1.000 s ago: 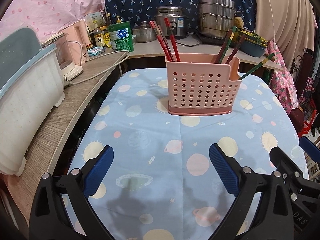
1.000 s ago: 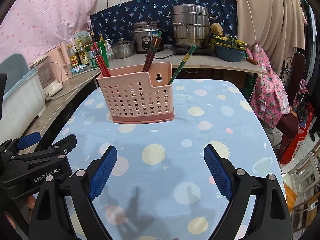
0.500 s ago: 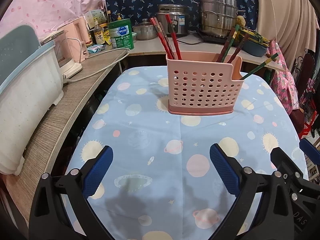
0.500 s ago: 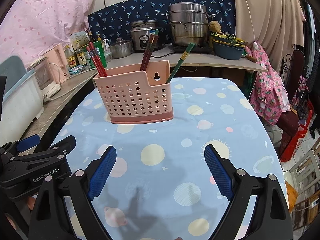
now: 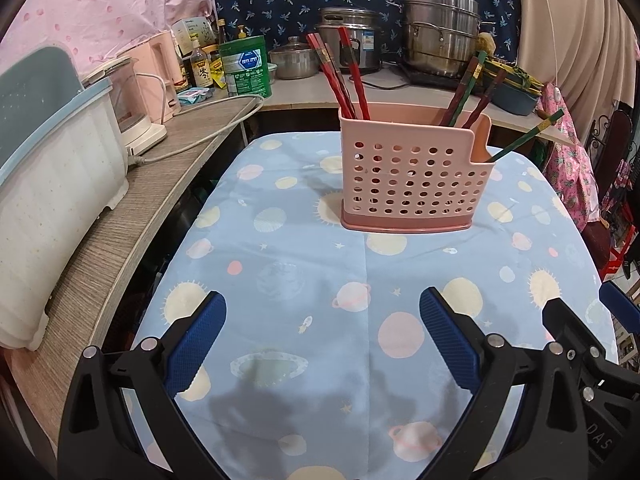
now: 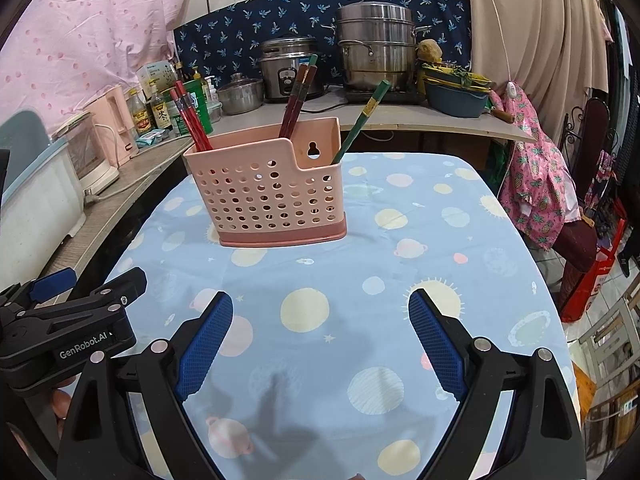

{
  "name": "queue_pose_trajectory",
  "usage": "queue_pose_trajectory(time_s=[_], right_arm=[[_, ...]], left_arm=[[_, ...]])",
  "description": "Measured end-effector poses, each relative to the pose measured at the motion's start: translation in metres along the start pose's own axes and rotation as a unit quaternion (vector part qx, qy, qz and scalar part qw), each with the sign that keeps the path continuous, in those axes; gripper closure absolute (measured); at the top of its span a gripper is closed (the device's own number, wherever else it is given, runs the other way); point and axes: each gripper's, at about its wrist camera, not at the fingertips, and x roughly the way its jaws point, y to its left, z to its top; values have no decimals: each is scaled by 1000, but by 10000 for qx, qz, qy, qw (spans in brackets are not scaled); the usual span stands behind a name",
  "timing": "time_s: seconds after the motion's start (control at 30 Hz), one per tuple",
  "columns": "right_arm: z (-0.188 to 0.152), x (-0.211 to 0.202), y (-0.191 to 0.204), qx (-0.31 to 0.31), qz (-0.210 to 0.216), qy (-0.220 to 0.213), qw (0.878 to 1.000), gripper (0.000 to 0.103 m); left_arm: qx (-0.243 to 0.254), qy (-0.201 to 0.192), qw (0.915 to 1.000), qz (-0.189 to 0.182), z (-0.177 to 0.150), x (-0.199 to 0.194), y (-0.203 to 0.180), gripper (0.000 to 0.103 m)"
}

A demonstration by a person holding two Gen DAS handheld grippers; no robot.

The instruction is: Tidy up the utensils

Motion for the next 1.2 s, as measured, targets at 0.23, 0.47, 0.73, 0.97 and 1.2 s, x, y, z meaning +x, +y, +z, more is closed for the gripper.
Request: queue_pose_trajectory(time_s=[0.23,0.47,0.73,0.97,1.2], right_arm=[[0,4,0,10,-2,24,10000,17],[0,5,-1,12,0,32,10000,17],[0,5,0,9,-8,32,10000,17],[0,7,0,5,-23,31,10000,17],[0,8,0,7,-26,36,10000,17]], left_arm=[[-4,3,10000,-1,0,0,0,10],[-36,-30,10000,33,2,1,2,10],[-37,-45,10000,54,3,1,2,10],[-18,-117,9999,20,4,-1,1,10],[-37,-151,9999,6,5,0,-2,10]])
